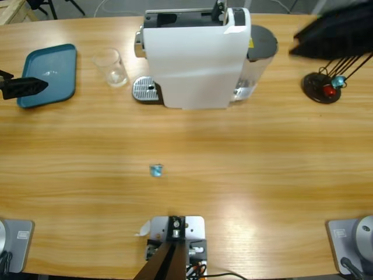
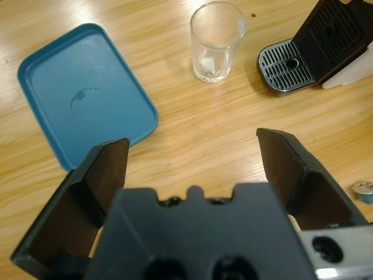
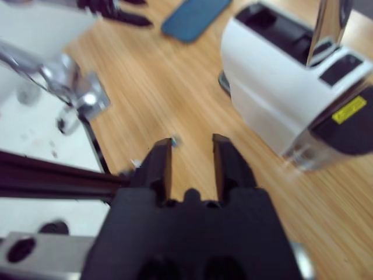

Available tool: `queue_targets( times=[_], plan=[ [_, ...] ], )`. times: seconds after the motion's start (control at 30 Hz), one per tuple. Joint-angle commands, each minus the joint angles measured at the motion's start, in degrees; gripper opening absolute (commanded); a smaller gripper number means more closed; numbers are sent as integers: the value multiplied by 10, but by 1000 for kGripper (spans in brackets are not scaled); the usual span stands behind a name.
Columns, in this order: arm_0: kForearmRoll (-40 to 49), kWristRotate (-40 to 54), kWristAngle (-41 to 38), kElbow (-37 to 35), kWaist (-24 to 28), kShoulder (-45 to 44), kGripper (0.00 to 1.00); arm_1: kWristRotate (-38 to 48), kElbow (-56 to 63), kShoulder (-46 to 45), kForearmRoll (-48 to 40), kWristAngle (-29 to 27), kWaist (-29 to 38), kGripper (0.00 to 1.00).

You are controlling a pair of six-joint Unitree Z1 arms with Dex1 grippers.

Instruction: Pour coffee

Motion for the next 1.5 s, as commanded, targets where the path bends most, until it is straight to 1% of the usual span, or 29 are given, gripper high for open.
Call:
queue_targets(
  times=[0.03,0.07,0.1,0.17,0.23,0.27,0.3,0.33,0.4,0.43,0.47,0.5,0.53,0.6,0.63,0.67,0.7,0.8,0.83,0.87,0.9,1.03,1.13,1.27,1.37,1.5],
  plan=[
    [-5,-1,-5,15,-3,16,941,-28,17,23,30,-52,30,763],
    [-5,-1,-5,15,-3,16,941,-28,18,23,29,-54,30,837],
    [-5,-1,-5,15,-3,16,941,-28,20,24,25,-52,30,865],
    [-5,-1,-5,15,-3,16,941,-27,23,38,8,-51,41,869],
    [-5,-1,-5,15,-3,16,941,-36,15,61,0,-61,83,907],
    [-5,-1,-5,15,-3,17,941,-41,1,82,16,-77,105,890],
    [-5,-1,-5,15,-3,16,941,-68,-14,100,41,-88,116,866],
    [-5,-1,-5,15,-3,16,941,-88,-34,124,78,-98,118,853],
    [-4,-1,-5,15,-3,16,941,-111,-62,161,126,-103,118,860],
    [-4,-1,-5,15,-3,16,941,-122,-76,178,147,-101,118,885],
    [-5,-1,-5,15,-3,17,941,-133,-88,196,156,-96,118,957],
    [-4,-1,-5,15,-3,17,941,-136,-100,215,156,-91,118,961],
    [-4,-1,-5,15,-3,17,941,-138,-110,229,155,-88,118,953],
    [-5,-1,-5,15,-3,17,941,-135,-121,258,139,-76,118,900],
    [-4,-1,-5,15,-3,17,941,-128,-121,274,125,-66,118,702],
    [-4,-1,-4,15,-3,17,941,-118,-120,286,116,-69,118,595],
    [-4,-1,-5,15,-3,17,941,-97,-116,301,103,-77,119,593],
    [-5,-1,-4,15,-3,19,941,-21,-81,311,43,-123,145,612],
    [-5,-1,-5,15,-3,20,941,5,-69,312,25,-147,154,635],
    [-5,-1,-5,14,-3,21,941,24,-60,312,12,-166,160,689],
    [-5,-1,-5,14,-3,22,941,51,-53,312,-1,-189,169,701],
    [-5,-1,-4,14,-3,22,941,149,-46,315,-37,-255,212,699],
    [-5,-1,-4,14,-3,20,941,196,-41,326,-55,-259,234,697],
    [-5,-1,-4,14,-3,20,941,231,-39,344,-65,-261,277,692],
    [-5,-1,-5,14,-3,20,941,282,-27,356,-75,-275,304,688],
    [-5,-1,-5,14,-3,20,941,359,-22,369,-79,-287,318,688]
  ],
)
